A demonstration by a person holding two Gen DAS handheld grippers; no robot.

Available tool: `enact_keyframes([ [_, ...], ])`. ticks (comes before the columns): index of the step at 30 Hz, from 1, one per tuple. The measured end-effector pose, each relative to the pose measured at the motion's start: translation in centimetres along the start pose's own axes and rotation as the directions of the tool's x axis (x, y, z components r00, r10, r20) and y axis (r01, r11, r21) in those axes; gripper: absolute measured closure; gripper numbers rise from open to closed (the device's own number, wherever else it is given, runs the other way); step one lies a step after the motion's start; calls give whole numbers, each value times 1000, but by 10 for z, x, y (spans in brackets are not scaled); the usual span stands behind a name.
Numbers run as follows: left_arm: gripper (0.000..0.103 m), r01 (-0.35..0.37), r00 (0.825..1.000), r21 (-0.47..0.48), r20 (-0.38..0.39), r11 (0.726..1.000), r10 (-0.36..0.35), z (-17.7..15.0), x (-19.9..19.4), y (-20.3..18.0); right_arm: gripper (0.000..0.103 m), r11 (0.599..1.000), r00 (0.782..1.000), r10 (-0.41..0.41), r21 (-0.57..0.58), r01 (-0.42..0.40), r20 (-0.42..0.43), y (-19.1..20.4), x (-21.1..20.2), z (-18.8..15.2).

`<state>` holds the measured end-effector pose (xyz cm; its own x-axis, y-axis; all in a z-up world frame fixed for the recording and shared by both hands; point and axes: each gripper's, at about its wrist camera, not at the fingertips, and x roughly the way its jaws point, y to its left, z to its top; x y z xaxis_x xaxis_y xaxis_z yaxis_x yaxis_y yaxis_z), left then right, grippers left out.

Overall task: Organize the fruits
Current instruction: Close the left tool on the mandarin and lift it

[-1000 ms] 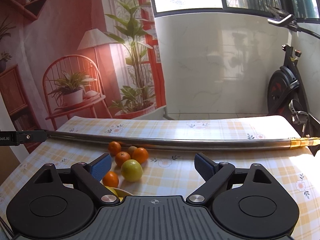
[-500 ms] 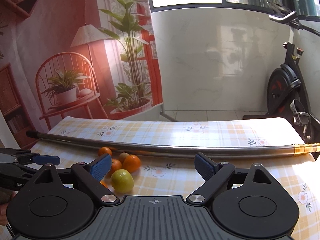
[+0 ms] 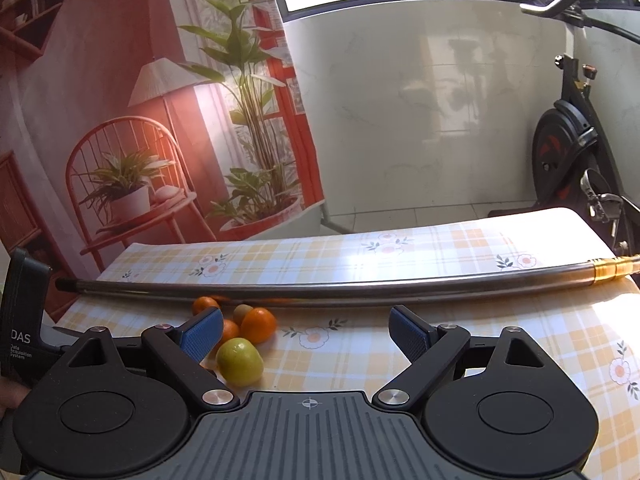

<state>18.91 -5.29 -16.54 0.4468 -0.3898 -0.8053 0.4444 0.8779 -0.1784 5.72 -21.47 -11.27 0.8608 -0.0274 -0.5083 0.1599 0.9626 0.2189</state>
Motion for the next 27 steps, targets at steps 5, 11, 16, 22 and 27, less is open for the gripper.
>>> enact_keyframes([
  [5,50,20,999,-17,-27,1000,-21,-1,3,0,15,1000,1000,3,18,-2,-12,-3,3,-3],
  [11,62,17,1000,-1,-17,1000,-17,-5,4,-4,15,1000,1000,12,30,-11,-26,-3,7,-5],
  [16,62,-9,1000,-26,25,1000,10,-9,-5,1,15,999,997,33,28,-32,-67,0,14,-6],
  [22,62,-49,991,0,122,999,49,-13,-37,7,15,983,983,90,-145,-113,-158,27,36,-3],
  [27,62,-128,974,19,193,992,122,-18,-60,12,25,964,970,110,-214,-157,-219,48,62,5],
])
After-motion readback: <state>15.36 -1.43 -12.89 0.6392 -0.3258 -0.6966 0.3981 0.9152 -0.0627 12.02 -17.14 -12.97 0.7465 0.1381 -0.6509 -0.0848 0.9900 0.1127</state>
